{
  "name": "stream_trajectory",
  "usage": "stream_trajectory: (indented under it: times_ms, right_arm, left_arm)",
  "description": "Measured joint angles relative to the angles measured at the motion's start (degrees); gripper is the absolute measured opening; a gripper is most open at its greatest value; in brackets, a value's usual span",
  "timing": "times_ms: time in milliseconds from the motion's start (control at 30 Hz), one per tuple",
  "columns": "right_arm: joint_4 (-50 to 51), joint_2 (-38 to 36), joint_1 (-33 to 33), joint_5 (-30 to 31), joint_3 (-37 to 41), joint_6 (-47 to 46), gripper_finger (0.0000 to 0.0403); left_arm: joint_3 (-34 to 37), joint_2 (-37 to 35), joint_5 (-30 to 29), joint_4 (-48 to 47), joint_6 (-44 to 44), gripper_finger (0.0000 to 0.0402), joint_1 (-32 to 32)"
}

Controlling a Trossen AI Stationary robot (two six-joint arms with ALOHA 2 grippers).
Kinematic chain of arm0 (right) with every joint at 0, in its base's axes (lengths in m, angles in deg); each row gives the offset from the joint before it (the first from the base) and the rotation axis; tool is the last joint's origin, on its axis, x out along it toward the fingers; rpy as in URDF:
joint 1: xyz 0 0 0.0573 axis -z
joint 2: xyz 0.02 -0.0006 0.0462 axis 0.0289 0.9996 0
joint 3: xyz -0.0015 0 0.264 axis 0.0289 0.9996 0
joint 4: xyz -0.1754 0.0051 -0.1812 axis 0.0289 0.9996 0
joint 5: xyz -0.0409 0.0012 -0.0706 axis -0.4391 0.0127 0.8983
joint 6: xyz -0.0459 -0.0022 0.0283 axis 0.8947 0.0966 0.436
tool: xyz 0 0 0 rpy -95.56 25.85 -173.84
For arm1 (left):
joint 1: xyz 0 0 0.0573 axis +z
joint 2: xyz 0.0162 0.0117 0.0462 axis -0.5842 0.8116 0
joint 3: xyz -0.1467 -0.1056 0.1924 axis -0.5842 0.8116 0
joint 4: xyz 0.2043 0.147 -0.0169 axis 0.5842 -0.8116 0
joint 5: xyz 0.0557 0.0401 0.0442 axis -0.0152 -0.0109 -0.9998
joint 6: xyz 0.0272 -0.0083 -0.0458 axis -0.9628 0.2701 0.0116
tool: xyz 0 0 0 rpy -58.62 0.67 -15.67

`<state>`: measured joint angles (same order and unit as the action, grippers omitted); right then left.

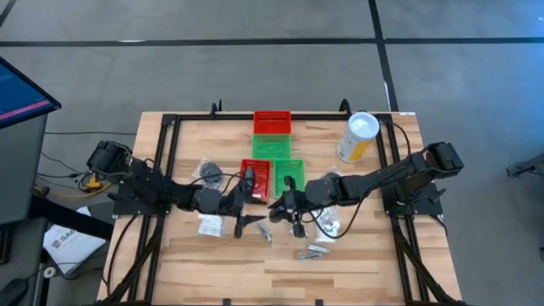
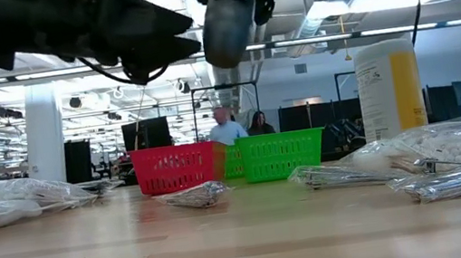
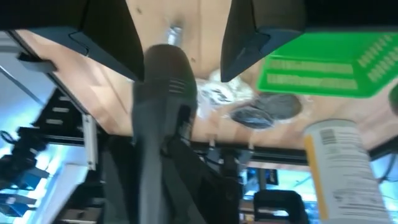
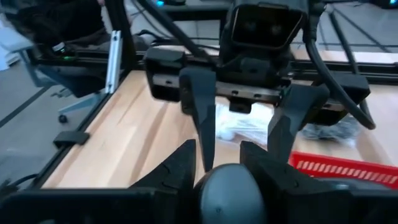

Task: Pick & Place Travel size toiletries
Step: Put the gray deodorant into the bottom red bin

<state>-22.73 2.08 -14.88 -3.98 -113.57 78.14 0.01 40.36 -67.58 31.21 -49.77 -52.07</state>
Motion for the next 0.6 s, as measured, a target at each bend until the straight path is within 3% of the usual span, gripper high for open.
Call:
stream_trajectory:
  times_ms: [333, 600]
  right_arm:
    - [-2.90, 0.04, 3.31, -0.02, -0.04, 1.77, 0.0101]
    - [1.07, 1.44, 4.51, 0.00, -5.28, 4.84, 0.0098]
  left_arm:
    - [-0.23, 0.00, 2.90, 2.67, 1.44, 0.0268, 3.10]
    - [-4.01, 2.67, 2.92, 2.53, 1.02, 0.0268, 4.75]
